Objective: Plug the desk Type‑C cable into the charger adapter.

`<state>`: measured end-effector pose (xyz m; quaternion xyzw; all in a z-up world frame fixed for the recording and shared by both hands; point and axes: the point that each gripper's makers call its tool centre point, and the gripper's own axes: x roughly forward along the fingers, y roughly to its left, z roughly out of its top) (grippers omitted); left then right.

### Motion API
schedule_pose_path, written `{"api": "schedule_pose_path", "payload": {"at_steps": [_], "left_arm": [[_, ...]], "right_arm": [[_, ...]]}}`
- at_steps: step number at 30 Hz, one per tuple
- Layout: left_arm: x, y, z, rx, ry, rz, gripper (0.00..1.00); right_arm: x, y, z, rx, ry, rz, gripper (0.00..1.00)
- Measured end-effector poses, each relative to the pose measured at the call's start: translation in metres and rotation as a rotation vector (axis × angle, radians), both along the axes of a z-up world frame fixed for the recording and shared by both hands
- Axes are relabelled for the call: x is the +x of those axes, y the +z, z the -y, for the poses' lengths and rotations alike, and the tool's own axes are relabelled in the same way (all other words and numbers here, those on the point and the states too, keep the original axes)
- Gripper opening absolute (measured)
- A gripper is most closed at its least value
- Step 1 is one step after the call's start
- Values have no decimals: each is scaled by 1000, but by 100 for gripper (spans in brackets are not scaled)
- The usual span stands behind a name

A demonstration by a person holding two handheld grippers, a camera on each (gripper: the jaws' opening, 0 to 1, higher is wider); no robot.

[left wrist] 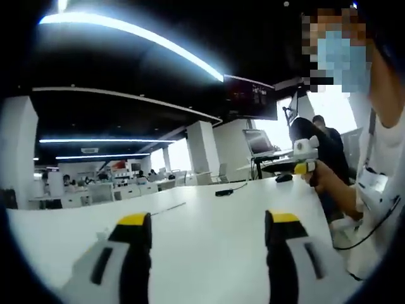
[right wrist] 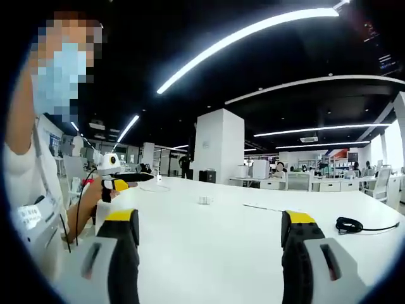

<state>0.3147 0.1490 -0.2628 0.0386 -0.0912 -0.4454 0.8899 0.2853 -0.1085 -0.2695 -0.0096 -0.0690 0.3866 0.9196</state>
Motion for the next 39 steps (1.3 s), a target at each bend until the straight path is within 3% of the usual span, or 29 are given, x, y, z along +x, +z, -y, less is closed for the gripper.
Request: {"api": "schedule_pose_path", "payload": {"at_steps": [21, 29, 32, 39], "left_arm": [[2, -13, 3, 53, 14, -47, 72], [-4, -11, 4, 60, -5, -30, 72], [-8, -7, 9, 70, -31, 47, 67], [-8, -9, 9, 70, -40, 26, 68]], "right_arm": [[0, -4, -2, -13, 10, -13, 95], [0, -4, 0, -22, 3, -2, 97], [1, -6, 0, -30, 0, -6, 97], [5, -14, -3, -88, -18, -6, 97]]}}
